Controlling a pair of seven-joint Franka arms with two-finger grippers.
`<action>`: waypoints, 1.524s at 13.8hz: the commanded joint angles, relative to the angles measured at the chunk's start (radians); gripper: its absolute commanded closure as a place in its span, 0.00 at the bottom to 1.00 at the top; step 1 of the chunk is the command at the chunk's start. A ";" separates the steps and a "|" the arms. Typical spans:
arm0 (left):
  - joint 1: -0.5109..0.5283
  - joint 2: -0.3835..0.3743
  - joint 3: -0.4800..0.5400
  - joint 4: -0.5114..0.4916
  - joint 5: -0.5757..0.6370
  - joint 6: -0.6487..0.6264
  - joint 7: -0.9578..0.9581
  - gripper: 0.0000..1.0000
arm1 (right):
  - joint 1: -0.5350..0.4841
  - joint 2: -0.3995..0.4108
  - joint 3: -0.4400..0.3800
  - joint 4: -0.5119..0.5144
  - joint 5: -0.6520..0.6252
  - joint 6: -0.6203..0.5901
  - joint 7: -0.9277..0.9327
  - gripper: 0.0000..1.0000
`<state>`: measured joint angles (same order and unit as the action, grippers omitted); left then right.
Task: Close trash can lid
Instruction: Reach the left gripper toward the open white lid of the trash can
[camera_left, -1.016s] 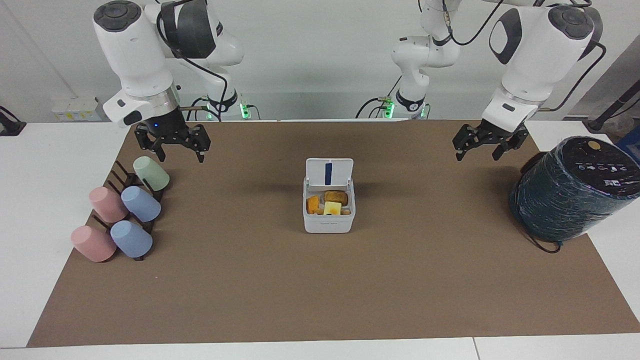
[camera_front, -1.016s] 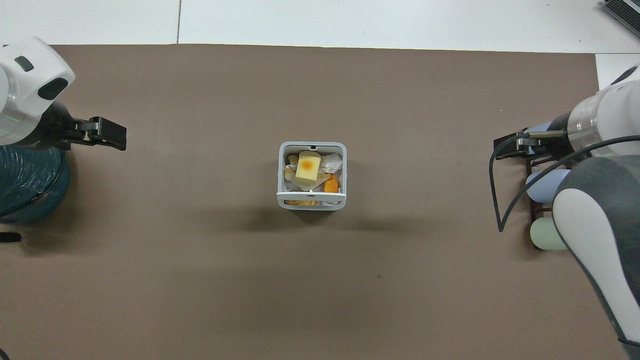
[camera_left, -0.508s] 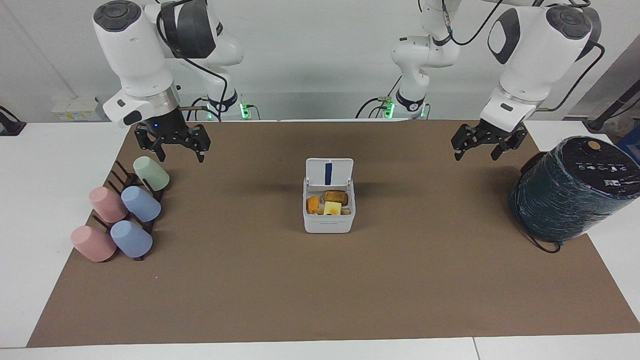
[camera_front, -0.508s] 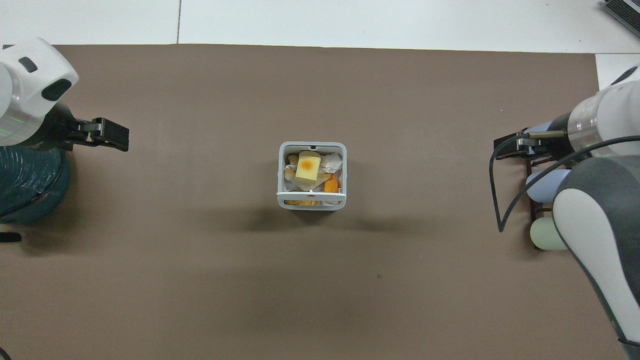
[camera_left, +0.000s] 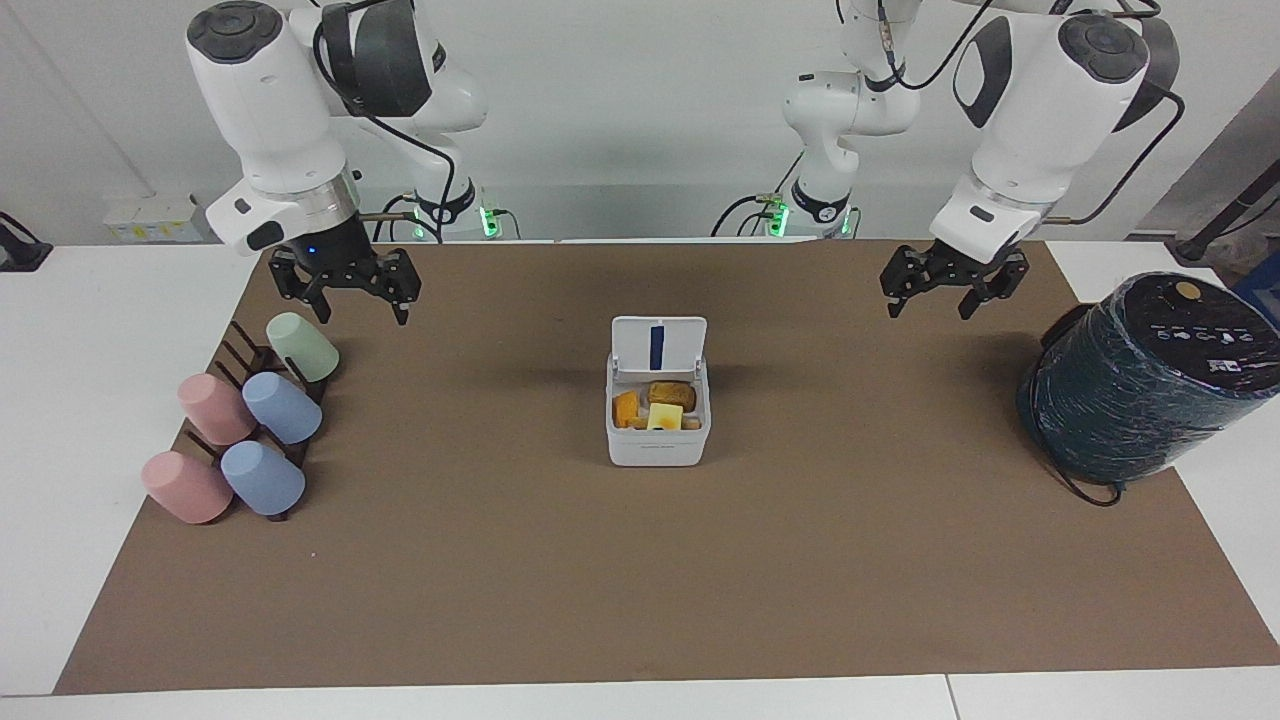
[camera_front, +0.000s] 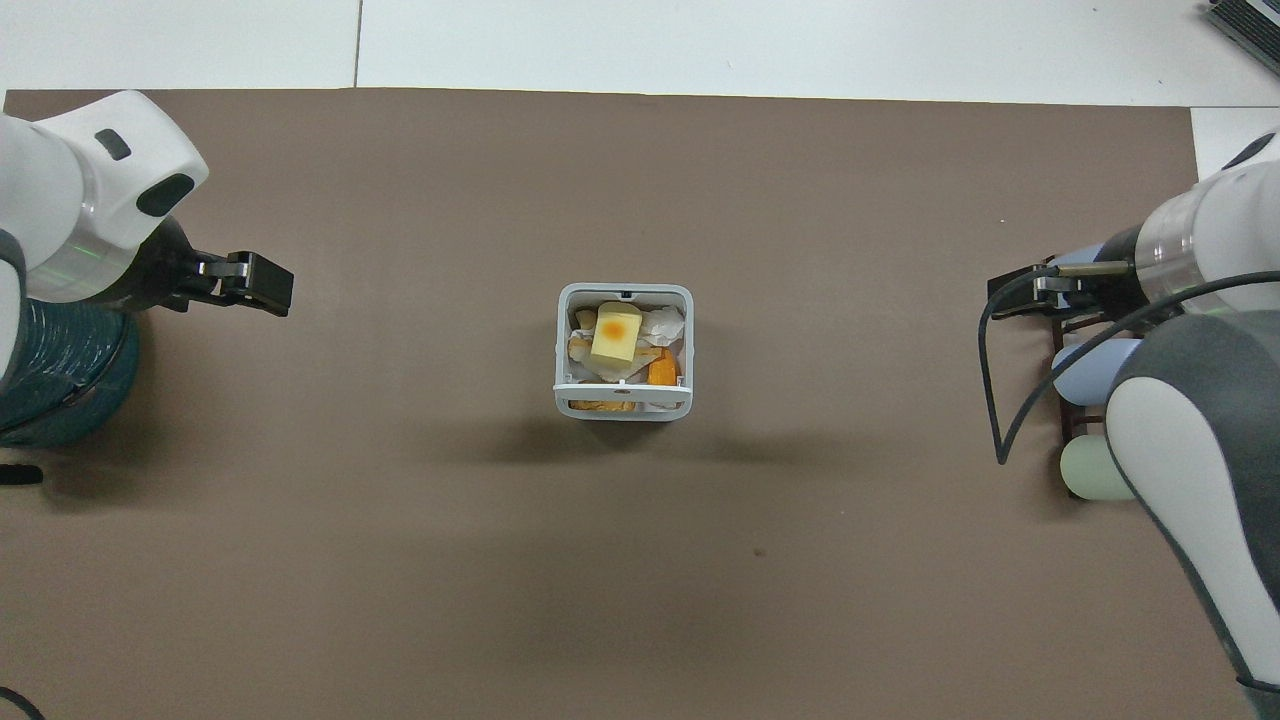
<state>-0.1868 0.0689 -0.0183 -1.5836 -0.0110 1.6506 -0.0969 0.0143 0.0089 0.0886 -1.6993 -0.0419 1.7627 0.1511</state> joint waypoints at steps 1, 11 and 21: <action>-0.045 -0.058 0.008 -0.082 0.017 0.008 -0.063 0.86 | -0.013 -0.009 0.003 -0.005 0.023 -0.011 -0.025 0.00; -0.250 -0.150 0.004 -0.289 0.009 0.190 -0.272 1.00 | -0.014 -0.009 0.003 -0.003 0.023 -0.011 -0.025 0.00; -0.437 -0.163 0.004 -0.433 -0.049 0.449 -0.397 1.00 | -0.013 -0.009 0.003 -0.003 0.023 -0.011 -0.025 0.00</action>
<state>-0.5747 -0.0762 -0.0286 -1.9481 -0.0486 1.9928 -0.4546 0.0142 0.0089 0.0886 -1.6993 -0.0419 1.7627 0.1511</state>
